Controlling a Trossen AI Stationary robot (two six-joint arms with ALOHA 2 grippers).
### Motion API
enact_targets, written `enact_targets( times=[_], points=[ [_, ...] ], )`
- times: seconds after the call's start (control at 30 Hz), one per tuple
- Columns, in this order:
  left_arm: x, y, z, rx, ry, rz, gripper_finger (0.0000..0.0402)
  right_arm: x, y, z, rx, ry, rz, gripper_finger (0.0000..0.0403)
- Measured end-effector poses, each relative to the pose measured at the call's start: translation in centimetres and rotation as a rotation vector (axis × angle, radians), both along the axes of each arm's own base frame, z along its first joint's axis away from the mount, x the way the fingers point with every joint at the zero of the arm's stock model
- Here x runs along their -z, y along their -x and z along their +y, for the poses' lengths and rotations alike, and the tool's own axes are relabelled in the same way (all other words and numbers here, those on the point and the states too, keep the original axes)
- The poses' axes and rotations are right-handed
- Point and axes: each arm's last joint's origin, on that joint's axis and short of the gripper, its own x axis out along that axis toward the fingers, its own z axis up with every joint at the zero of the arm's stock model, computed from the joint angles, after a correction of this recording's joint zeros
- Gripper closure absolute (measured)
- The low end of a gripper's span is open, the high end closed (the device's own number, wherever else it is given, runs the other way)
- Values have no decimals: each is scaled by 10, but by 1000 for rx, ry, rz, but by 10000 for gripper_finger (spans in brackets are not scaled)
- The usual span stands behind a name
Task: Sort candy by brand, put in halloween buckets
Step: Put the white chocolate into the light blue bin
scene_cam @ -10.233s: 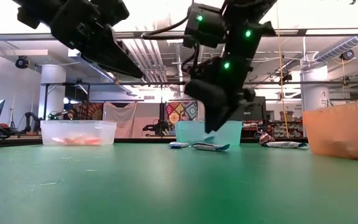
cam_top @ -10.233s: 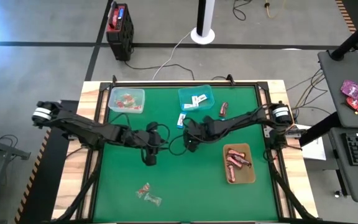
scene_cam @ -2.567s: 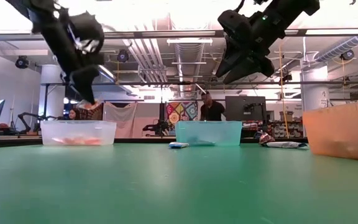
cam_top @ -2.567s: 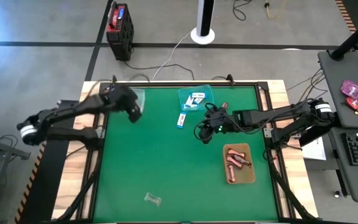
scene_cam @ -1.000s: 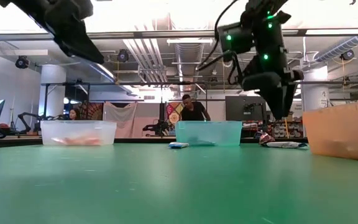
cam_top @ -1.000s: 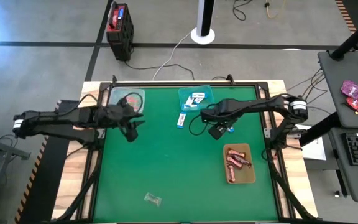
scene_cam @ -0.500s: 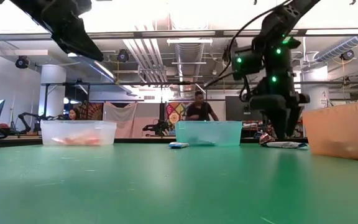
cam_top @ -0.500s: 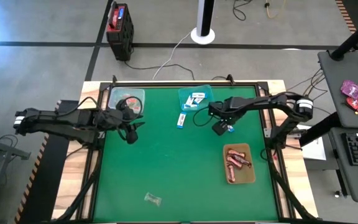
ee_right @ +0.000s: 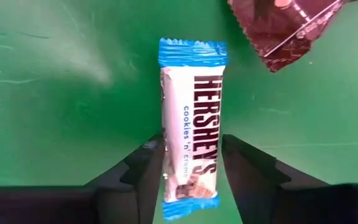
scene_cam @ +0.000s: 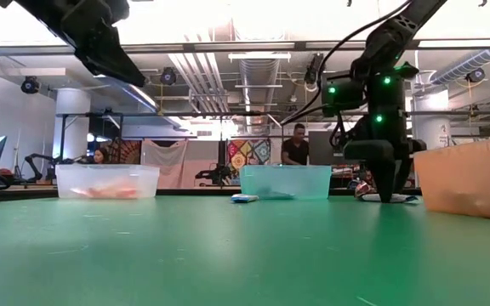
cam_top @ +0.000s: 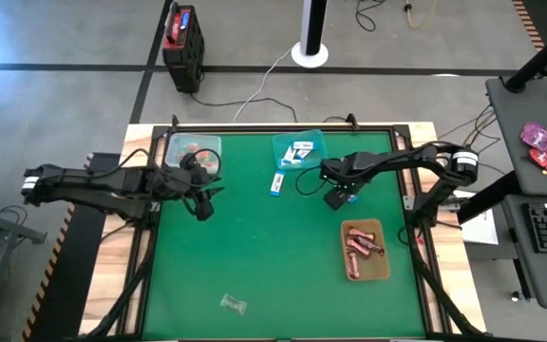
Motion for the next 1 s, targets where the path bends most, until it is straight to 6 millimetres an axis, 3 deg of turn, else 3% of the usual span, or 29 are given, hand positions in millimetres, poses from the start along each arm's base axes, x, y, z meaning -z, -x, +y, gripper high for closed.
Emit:
enact_targets(
  times=[0.37, 0.53, 0.77, 1.0],
  points=[
    [6, -7, 0, 0, -1, 37, 281, 1, -1, 0, -13, 15, -25, 352],
    [7, -9, 0, 0, 0, 42, 281, -9, -9, -3, -38, 16, -59, 370],
    [7, -10, 0, -1, 2, 33, 281, -46, -35, -4, -124, -71, -250, 372],
    [5, -11, 0, -4, 7, 9, 281, -89, -73, -14, -246, 121, -558, 373]
  ],
)
